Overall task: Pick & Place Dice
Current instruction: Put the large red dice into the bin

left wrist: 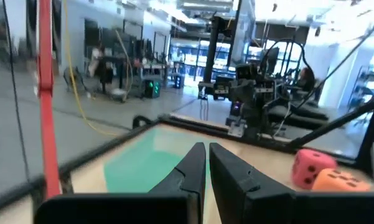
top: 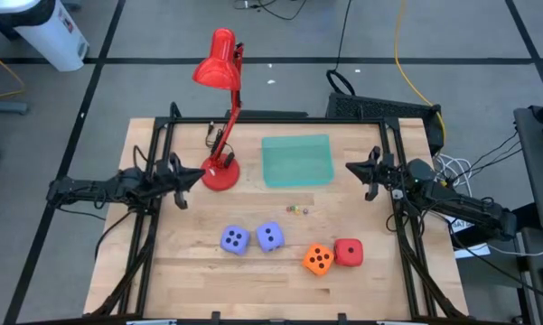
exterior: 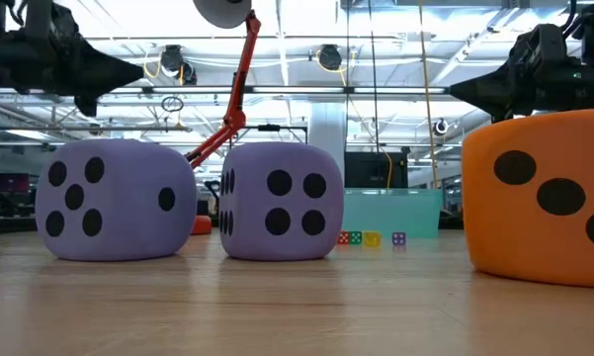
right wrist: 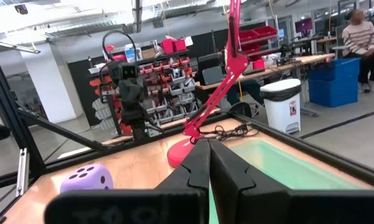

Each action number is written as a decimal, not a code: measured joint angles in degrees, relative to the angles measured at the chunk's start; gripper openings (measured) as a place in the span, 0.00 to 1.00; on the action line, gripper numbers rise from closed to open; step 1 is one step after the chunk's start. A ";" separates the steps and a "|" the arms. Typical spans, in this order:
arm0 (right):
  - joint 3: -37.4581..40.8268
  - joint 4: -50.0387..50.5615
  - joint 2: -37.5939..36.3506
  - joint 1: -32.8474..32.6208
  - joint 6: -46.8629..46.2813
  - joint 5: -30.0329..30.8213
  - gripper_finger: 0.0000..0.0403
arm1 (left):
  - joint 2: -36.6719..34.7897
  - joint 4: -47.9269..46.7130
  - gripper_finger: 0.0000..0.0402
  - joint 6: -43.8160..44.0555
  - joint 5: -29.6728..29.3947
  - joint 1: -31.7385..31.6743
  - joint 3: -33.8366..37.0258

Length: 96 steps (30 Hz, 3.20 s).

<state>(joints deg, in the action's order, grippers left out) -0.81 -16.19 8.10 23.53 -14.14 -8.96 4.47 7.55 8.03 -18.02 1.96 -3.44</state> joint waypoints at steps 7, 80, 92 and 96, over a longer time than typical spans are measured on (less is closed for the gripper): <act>0.02 -0.23 0.00 0.00 1.99 -0.06 0.00 | 0.02 -3.28 0.08 2.82 -0.07 0.00 0.00; -23.01 4.24 26.23 -20.12 13.46 8.90 0.00 | 0.02 -4.00 0.08 -8.04 -4.42 0.04 -0.63; -52.75 43.71 44.62 -35.87 1.63 22.34 0.00 | 0.02 -5.22 0.08 -7.93 -4.51 0.02 -0.63; -59.41 52.48 49.13 -41.09 -5.58 21.71 0.00 | 0.02 -5.51 0.08 -7.89 -4.52 0.00 -0.63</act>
<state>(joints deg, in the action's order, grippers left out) -60.22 36.29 57.23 -17.56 -19.72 12.75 4.49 2.04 0.14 -22.54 1.96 -4.08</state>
